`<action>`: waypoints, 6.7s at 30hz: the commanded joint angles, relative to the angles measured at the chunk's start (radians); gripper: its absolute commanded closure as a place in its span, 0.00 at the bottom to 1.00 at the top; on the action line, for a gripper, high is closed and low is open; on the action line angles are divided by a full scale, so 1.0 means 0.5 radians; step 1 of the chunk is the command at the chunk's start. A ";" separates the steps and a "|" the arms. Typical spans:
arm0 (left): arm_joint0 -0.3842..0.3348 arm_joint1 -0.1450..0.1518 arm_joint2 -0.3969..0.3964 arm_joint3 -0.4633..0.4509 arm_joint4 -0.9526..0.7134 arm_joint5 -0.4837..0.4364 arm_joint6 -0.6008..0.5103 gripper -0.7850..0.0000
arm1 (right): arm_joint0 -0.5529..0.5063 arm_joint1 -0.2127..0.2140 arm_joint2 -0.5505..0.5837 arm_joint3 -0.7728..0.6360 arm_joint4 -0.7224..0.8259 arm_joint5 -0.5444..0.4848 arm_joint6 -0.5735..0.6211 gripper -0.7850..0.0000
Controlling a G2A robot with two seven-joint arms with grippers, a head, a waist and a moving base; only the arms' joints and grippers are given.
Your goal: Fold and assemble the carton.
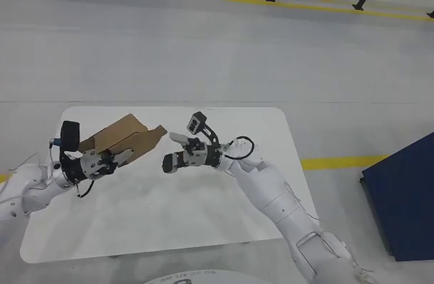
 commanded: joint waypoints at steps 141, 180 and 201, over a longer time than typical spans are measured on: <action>0.086 -0.245 0.074 -0.400 -0.100 -0.012 -2.151 0.00 | -0.648 0.222 0.738 -0.471 0.301 -0.156 0.269 0.00; 0.341 -0.056 -0.629 -0.368 -0.011 -0.145 -1.492 0.00 | -0.515 0.271 0.163 -0.865 -1.033 0.734 -0.125 1.00; 0.341 -0.056 -0.629 -0.368 -0.011 -0.145 -1.492 0.00 | -0.415 0.225 -0.054 -0.917 -1.457 1.483 -0.968 1.00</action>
